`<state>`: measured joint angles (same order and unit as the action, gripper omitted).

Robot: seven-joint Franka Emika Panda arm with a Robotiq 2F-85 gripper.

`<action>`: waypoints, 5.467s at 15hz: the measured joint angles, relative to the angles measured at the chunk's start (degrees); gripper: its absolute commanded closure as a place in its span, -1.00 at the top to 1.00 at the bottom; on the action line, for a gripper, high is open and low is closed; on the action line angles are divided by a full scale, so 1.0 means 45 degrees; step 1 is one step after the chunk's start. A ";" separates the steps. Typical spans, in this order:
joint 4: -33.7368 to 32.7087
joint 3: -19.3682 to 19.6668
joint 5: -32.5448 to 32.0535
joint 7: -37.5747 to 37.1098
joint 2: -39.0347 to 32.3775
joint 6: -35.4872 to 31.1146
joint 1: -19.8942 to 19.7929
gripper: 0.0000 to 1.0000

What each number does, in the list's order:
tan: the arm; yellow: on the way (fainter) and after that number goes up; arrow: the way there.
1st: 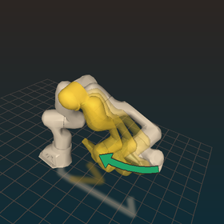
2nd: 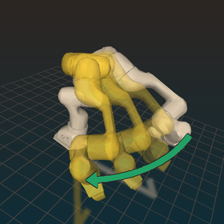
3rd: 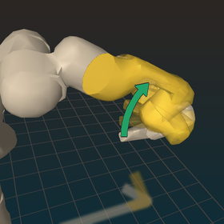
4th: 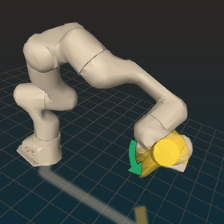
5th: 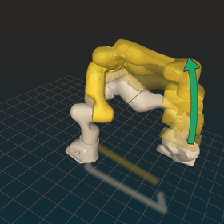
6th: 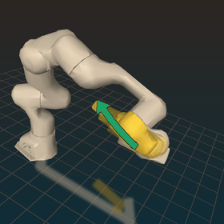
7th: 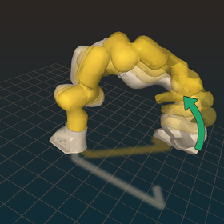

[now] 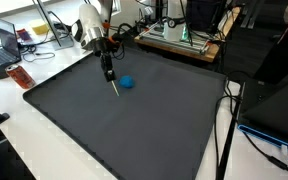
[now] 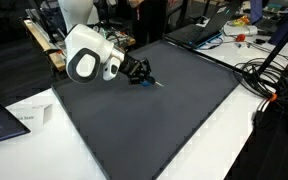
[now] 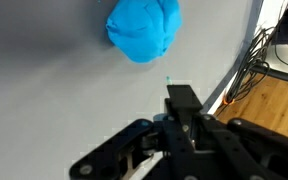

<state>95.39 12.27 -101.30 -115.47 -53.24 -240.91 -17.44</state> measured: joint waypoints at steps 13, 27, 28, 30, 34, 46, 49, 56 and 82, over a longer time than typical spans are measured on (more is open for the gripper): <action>0.2688 0.0836 -0.0132 0.0130 0.3371 0.3549 0.1736 -0.94; 0.6483 0.0176 0.2549 0.5802 0.4865 0.4183 0.0216 -0.94; 0.6807 0.0112 0.2979 0.6400 0.4905 0.4141 0.0082 -0.94; 0.7421 -0.0006 0.3741 0.7506 0.4934 0.4037 -0.0124 -0.94; 0.8584 -0.0300 0.5459 0.9668 0.4966 0.3978 -0.0268 -0.94; 1.2591 -0.1729 1.2059 1.5860 0.6704 0.3958 0.0022 -0.94; 1.3439 -0.2189 1.3825 1.7180 0.7434 0.3957 0.0471 -0.94; 1.3660 -0.3095 1.8619 1.9892 0.8702 0.5465 0.2261 -0.94; 1.1056 0.1085 3.9207 3.7665 0.9147 0.9783 1.2964 -0.94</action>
<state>145.14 17.15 75.13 54.02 -12.08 -196.88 40.90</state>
